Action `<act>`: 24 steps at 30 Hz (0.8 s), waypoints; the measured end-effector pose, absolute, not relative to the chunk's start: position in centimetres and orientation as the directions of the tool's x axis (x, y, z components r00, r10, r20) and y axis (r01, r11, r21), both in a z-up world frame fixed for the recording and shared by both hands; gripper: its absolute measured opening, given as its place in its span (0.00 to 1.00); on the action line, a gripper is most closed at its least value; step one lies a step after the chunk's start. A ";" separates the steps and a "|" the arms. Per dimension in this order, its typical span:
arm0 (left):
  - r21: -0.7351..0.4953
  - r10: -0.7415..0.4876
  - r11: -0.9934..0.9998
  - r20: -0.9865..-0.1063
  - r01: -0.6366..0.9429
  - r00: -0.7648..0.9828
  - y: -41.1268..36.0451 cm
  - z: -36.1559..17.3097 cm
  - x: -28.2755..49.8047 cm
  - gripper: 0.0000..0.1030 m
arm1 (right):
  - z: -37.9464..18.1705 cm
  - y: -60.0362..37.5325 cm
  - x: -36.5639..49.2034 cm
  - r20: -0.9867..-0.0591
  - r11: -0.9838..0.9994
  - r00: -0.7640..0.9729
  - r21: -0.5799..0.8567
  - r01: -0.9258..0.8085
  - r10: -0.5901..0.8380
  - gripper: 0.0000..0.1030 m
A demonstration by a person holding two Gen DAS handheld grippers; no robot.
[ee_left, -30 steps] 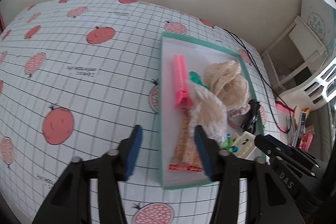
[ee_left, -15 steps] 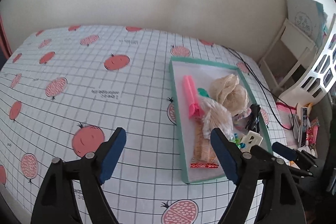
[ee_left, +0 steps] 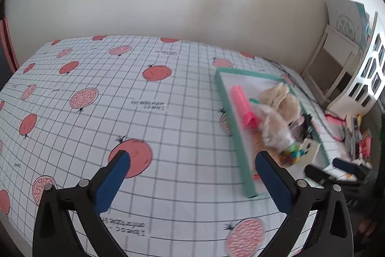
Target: Organize objects
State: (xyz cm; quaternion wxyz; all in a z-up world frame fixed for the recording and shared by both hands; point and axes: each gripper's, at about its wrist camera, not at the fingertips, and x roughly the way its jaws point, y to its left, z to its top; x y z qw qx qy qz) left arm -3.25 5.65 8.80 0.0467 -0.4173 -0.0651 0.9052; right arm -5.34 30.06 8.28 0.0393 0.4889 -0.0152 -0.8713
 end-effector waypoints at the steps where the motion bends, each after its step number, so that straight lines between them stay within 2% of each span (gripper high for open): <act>1: -0.150 0.135 -0.988 -0.747 -0.032 -0.651 5.4 8.3 -3.0 1.00 | 8.2 30.0 -5.3 -0.848 -0.996 -0.523 0.064 0.056 -0.084 1.00; 24: -0.114 0.107 -0.993 -0.801 -0.026 -0.588 3.6 2.0 -1.4 1.00 | 4.4 30.4 -2.7 -0.829 -0.999 -0.559 -0.009 0.035 -0.012 1.00</act>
